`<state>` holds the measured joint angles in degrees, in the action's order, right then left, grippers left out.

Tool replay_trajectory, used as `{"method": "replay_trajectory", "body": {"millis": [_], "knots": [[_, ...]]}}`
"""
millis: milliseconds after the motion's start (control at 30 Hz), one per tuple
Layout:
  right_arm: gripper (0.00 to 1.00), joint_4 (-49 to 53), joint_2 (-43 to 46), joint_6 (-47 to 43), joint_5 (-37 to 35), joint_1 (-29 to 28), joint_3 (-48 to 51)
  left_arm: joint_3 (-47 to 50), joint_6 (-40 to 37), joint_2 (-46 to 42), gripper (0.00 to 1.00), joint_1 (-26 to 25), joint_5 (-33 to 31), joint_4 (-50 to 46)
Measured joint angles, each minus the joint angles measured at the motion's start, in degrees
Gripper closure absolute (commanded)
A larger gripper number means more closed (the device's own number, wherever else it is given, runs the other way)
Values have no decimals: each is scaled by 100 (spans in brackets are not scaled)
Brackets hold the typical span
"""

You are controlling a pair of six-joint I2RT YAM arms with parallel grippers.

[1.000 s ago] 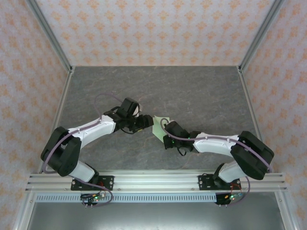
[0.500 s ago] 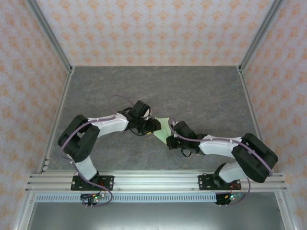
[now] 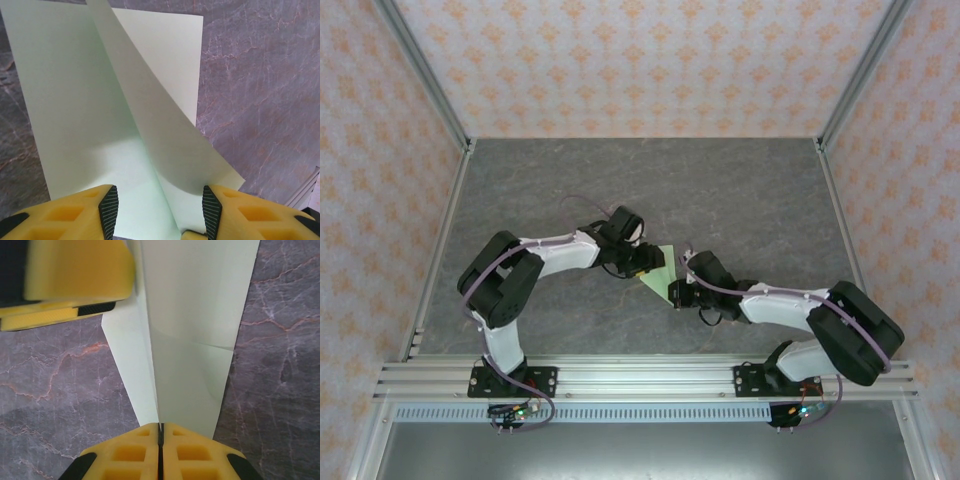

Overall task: Fold a paper plane with a square sheet of paper (fold left side to right side)
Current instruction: Fourth fold the wing at the center of the table.

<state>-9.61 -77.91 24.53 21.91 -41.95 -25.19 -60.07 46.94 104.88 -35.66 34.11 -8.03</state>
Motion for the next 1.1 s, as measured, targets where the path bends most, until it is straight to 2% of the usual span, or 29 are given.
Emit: {"method": "replay_trajectory", "body": {"millis": [567,933,1100], "knots": [[90,-293,-317,234,190,85,24,-103,122,280,49,0,7,42],[85,-330,-323,254,212,85,24,-155,118,317,49,0,7,31],[77,-315,-243,273,302,179,24,-177,116,319,49,-20,-13,-7]]}}
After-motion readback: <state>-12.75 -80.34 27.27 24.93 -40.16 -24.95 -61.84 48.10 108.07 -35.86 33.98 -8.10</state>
